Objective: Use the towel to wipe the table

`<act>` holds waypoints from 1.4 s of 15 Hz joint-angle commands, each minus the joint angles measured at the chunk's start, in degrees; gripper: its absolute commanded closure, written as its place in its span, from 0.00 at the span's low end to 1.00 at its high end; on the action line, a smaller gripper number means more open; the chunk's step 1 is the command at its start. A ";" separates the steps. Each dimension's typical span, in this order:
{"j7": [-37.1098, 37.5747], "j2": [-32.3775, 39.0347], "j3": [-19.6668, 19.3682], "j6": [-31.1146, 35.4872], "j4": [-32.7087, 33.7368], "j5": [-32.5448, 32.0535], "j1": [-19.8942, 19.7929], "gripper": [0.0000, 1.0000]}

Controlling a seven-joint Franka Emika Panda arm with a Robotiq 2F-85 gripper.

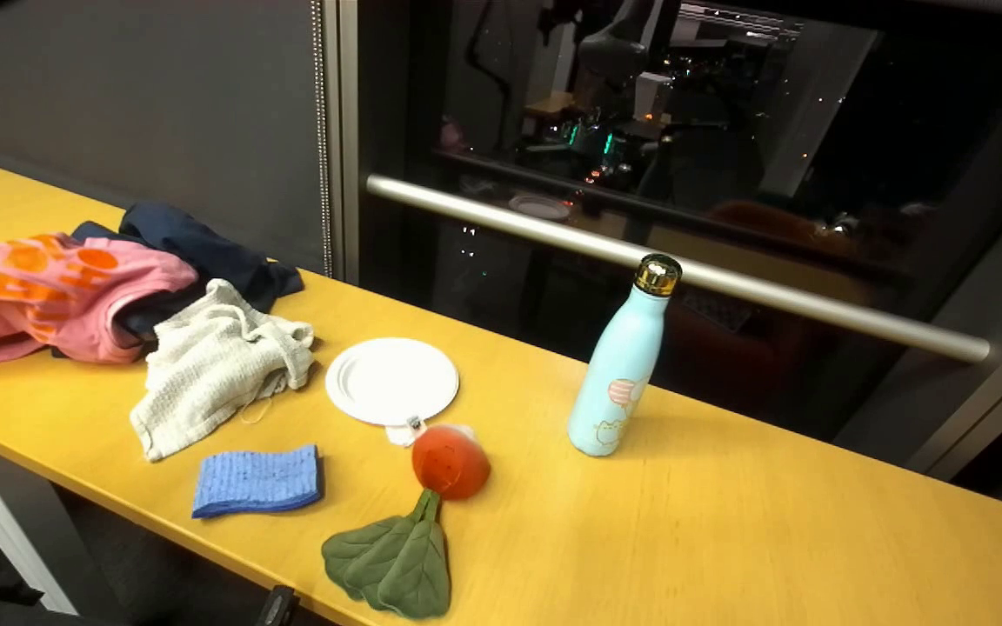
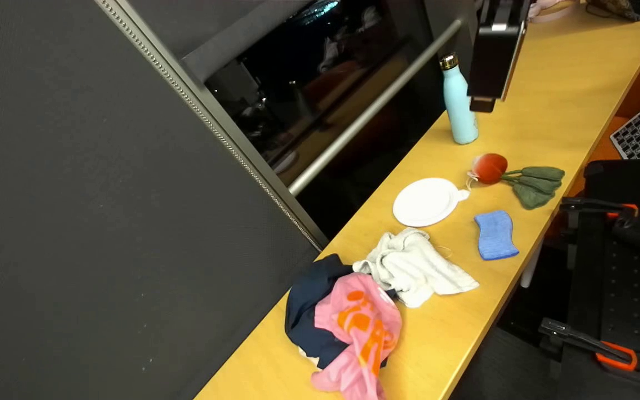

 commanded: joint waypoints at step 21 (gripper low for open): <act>24.68 47.32 8.41 45.30 3.85 -22.57 -27.30 0.00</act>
